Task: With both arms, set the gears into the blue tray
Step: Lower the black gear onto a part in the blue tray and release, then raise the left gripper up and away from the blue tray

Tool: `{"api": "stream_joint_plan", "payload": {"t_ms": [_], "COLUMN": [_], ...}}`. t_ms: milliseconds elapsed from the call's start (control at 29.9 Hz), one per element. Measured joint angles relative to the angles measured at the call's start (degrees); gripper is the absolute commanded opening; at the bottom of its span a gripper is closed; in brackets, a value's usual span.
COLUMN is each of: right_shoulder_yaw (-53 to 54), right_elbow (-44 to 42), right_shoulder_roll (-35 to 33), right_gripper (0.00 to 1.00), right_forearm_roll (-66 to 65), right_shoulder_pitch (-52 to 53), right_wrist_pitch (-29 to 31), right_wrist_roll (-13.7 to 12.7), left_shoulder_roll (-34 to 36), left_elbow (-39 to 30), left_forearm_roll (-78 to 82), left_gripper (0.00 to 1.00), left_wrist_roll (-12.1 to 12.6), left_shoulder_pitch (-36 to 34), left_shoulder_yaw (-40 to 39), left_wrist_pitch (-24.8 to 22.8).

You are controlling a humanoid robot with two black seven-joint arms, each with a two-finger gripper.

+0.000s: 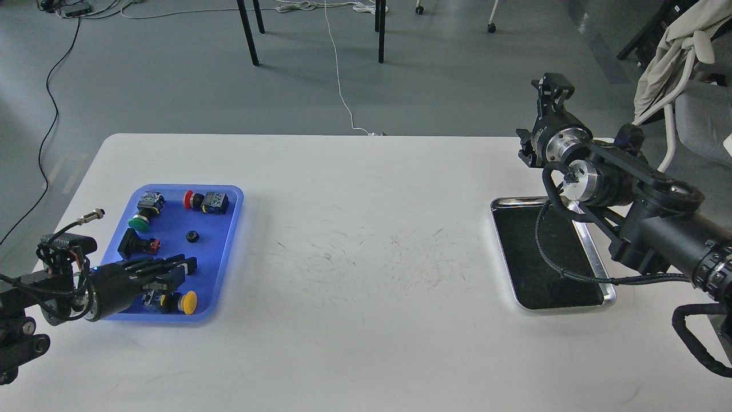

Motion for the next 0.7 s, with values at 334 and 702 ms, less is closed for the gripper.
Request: {"api": "stream_joint_plan", "payload": {"t_ms": [334,702], "right_shoulder_yaw": [0.0,-0.5], "right_elbow": [0.0,0.0], "right_shoulder_roll": [0.0,-0.1], "right_gripper": [0.97,0.97], "right_forearm_roll": [0.0,0.0], "right_shoulder_pitch": [0.4,0.0], "right_wrist_pitch": [0.0,-0.3], "right_wrist_roll": [0.0,0.0], "left_shoulder_roll": [4.6,6.3], "left_elbow": [-0.3,-3.8], "left_forearm_roll": [-0.5,-2.6], "left_gripper": [0.41,0.53], "left_wrist_roll": [0.0,0.0], "left_shoulder_pitch": [-2.4,-1.8], "left_shoulder_yaw": [-1.7,-2.5], "left_wrist_pitch": [0.2,0.1]}}
